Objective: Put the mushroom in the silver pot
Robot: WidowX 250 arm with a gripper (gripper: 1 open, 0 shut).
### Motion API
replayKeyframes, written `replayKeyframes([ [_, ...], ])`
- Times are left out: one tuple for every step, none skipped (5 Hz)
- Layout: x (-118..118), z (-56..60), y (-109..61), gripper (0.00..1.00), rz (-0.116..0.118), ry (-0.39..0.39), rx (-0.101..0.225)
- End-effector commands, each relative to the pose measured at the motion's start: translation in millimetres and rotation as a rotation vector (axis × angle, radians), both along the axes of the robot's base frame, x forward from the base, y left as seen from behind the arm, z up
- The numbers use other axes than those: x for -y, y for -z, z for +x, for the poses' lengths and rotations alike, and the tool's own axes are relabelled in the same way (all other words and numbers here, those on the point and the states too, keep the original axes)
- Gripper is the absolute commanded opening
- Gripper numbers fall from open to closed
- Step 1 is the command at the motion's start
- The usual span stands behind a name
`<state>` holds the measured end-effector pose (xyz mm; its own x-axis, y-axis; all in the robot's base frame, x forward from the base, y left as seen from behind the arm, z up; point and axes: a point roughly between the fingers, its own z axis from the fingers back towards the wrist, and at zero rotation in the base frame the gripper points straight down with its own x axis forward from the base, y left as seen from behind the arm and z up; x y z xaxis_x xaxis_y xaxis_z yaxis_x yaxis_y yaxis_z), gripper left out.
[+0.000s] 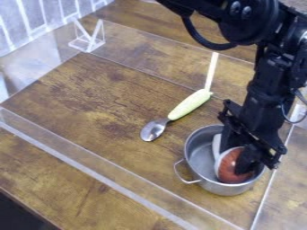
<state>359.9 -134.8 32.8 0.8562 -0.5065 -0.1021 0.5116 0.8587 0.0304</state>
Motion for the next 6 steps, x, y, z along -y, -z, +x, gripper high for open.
replayKeyframes([
  [-15.8,11.3,1.6,1.0,-0.009,-0.073,0.008],
  [-11.5,7.3,-4.0,0.0,-0.01,-0.024,0.004],
  [-7.9,2.6,-9.1,0.0,-0.01,0.031,0.001],
  [-9.5,5.7,-13.0,0.0,-0.013,-0.011,-0.001],
  [-10.1,9.1,-17.7,0.0,-0.017,-0.055,0.002],
  [-17.0,0.3,-35.9,1.0,-0.015,-0.149,0.023],
])
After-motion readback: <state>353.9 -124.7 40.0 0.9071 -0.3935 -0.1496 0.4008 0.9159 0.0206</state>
